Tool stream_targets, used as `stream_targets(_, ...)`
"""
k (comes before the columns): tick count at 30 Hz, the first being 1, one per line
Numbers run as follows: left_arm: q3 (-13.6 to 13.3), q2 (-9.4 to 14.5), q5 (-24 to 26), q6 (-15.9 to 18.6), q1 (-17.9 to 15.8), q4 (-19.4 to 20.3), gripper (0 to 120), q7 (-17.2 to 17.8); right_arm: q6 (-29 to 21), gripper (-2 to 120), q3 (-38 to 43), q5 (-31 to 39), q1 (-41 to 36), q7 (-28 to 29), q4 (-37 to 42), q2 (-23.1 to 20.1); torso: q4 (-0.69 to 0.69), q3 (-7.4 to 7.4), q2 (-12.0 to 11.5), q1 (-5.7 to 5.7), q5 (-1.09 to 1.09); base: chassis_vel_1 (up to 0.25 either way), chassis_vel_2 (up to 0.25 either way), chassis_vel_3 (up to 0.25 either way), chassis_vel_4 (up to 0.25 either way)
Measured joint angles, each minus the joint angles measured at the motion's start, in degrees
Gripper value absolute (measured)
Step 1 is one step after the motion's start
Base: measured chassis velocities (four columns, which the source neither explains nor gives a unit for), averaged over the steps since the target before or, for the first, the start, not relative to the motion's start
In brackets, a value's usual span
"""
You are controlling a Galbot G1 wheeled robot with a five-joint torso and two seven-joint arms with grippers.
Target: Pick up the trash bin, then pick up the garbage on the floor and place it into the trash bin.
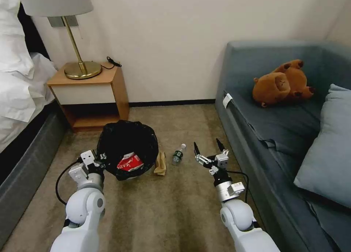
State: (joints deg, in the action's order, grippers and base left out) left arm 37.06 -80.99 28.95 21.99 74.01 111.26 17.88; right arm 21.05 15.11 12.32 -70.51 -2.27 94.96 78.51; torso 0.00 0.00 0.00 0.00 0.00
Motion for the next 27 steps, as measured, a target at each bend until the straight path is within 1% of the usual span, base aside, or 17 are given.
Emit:
stream_targets(6, 0.3, -0.5, -0.4, 0.0, 0.6, 1.0, 3, 0.1, 0.0, 100, -0.5, 0.1, 0.3, -0.2, -0.1, -0.4, 0.00, 0.00, 0.0, 0.00, 0.00, 0.000, 0.000, 0.000, 0.000)
stream_targets(10, -0.1, -1.0, -0.6, 0.1, 0.9, 1.5, 3, 0.4, 0.2, 100, -0.3, 0.2, 0.2, -0.6, -0.1, -0.7, 0.00, 0.00, 0.0, 0.00, 0.00, 0.000, 0.000, 0.000, 0.000)
stream_targets(13, -0.4, -1.3, -0.9, 0.3, 1.1, 1.9, 3, 0.6, 0.4, 100, -0.3, 0.3, 0.0, -0.7, -0.1, -0.8, 0.00, 0.00, 0.0, 0.00, 0.01, -0.065, 0.075, 0.078, -0.085)
stream_targets(19, -0.7, -1.5, -1.3, 0.6, 1.2, 2.6, 3, 0.7, 0.6, 100, -0.6, 0.3, 0.0, -0.9, -0.2, -0.9, -0.01, 0.00, 0.0, 0.00, 0.00, -0.156, 0.149, 0.143, -0.139)
stream_targets(27, -0.7, -1.5, -1.3, 0.7, 1.2, 2.8, 3, 0.8, 0.6, 100, -0.9, 0.3, 0.1, -1.0, -0.6, -0.9, 0.00, 0.00, 0.0, 0.00, 0.02, -0.206, 0.200, 0.202, -0.188)
